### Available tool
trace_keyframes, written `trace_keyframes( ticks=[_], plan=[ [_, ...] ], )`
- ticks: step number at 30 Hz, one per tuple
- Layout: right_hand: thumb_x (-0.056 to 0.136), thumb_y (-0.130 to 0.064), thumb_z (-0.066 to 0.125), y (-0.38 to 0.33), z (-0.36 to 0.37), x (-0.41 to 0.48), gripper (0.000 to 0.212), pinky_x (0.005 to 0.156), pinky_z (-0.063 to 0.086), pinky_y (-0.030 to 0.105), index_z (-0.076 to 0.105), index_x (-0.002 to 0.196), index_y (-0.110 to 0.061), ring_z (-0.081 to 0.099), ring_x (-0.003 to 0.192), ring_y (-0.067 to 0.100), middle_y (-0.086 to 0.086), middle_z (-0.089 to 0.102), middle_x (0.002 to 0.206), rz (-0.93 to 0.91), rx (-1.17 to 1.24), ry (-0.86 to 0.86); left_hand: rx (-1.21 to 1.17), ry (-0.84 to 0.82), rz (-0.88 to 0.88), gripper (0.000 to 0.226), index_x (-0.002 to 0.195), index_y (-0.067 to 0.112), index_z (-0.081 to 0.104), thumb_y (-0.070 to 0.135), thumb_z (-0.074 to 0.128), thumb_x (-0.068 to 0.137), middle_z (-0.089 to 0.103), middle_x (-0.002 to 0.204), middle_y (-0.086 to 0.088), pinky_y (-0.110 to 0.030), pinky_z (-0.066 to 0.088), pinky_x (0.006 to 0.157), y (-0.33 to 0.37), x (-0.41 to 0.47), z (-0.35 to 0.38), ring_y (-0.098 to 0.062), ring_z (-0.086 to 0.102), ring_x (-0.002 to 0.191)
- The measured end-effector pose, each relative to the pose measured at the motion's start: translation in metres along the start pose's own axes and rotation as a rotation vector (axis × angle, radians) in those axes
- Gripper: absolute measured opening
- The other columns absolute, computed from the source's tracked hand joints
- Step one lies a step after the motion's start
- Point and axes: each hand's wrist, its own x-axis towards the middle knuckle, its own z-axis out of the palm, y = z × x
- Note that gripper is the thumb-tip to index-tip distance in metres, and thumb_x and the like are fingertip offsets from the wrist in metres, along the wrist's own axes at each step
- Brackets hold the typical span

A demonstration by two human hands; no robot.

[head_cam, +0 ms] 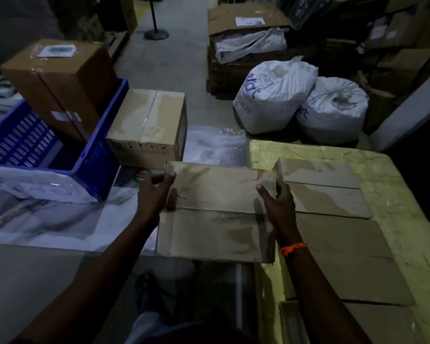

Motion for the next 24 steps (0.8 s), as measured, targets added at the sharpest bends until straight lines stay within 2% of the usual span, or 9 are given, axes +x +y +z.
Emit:
trace_keyframes(
  ticks=[2,4,7,10,13,15,17,19,24],
  plan=[
    [0.088,-0.043,0.079,-0.010,-0.003,-0.006,0.051,0.094,0.055,0.041,0.061,0.129,-0.018,0.065,0.109,0.019,-0.003,0.068,0.117,-0.015,0.058,0.040,-0.118,0.016,0.040,0.064,0.092,0.001,0.067,0.065,0.066,0.088,0.070,0.085,-0.008,-0.038,0.051,0.070,0.009,-0.008,0.000,-0.024,0.066,0.076],
    [0.089,-0.046,0.077,-0.015,-0.006,-0.011,0.045,0.093,0.053,0.038,0.063,0.125,-0.021,0.063,0.113,0.017,-0.004,0.067,0.121,-0.035,0.114,0.067,-0.192,0.087,0.008,0.065,0.091,0.005,0.064,0.070,0.064,0.086,0.070,0.091,-0.010,-0.047,0.057,0.082,0.017,-0.015,-0.003,-0.025,0.067,0.086],
    [0.094,-0.045,0.071,-0.013,-0.009,-0.020,0.043,0.088,0.052,0.031,0.064,0.125,-0.015,0.063,0.115,0.019,0.002,0.068,0.121,-0.018,0.207,0.077,-0.218,0.122,0.005,0.065,0.092,0.013,0.067,0.077,0.060,0.083,0.072,0.099,-0.008,-0.056,0.055,0.096,0.018,-0.028,-0.008,-0.025,0.068,0.102],
    [0.089,-0.053,0.069,-0.007,-0.008,-0.035,0.057,0.081,0.051,0.023,0.062,0.129,-0.014,0.064,0.111,0.016,0.003,0.068,0.121,-0.009,0.235,0.088,-0.168,0.158,-0.016,0.072,0.098,0.014,0.068,0.083,0.059,0.079,0.072,0.097,-0.004,-0.056,0.056,0.095,0.005,-0.044,-0.012,-0.020,0.069,0.097],
    [0.089,-0.047,0.073,0.002,-0.008,-0.046,0.043,0.074,0.051,0.013,0.065,0.121,-0.020,0.065,0.104,0.007,-0.006,0.069,0.113,-0.017,0.230,0.080,-0.099,0.207,-0.026,0.061,0.100,0.015,0.066,0.073,0.066,0.083,0.071,0.099,-0.005,-0.054,0.057,0.092,-0.015,-0.059,-0.015,-0.023,0.068,0.096],
    [0.091,-0.042,0.076,0.011,-0.008,-0.050,0.041,0.075,0.053,0.016,0.065,0.123,-0.019,0.066,0.105,0.008,-0.002,0.069,0.116,-0.013,0.219,0.074,-0.090,0.221,-0.045,0.047,0.101,0.016,0.065,0.061,0.070,0.087,0.070,0.100,-0.004,-0.050,0.058,0.090,-0.026,-0.066,-0.016,-0.024,0.069,0.096],
    [0.092,-0.035,0.078,0.021,-0.008,-0.053,0.041,0.074,0.055,0.018,0.065,0.126,-0.015,0.068,0.105,0.012,0.002,0.070,0.118,-0.003,0.211,0.078,-0.083,0.221,-0.055,0.049,0.103,0.011,0.064,0.056,0.073,0.087,0.070,0.100,-0.007,-0.047,0.059,0.085,-0.036,-0.071,-0.018,-0.028,0.070,0.094],
    [0.092,-0.029,0.077,0.030,-0.008,-0.057,0.038,0.074,0.056,0.019,0.065,0.125,-0.013,0.069,0.105,0.015,0.002,0.071,0.115,0.006,0.213,0.087,-0.043,0.229,-0.047,0.051,0.103,0.012,0.064,0.059,0.074,0.086,0.069,0.100,-0.007,-0.051,0.059,0.086,-0.044,-0.074,-0.022,-0.029,0.069,0.094],
    [0.093,-0.034,0.076,0.040,-0.006,-0.058,0.040,0.087,0.058,0.037,0.062,0.125,-0.015,0.067,0.112,0.023,0.005,0.068,0.120,0.013,0.177,0.066,-0.001,0.210,-0.017,0.061,0.107,0.020,0.063,0.073,0.069,0.078,0.068,0.108,0.000,-0.055,0.057,0.091,-0.050,-0.074,-0.026,-0.023,0.068,0.101]
  ],
)
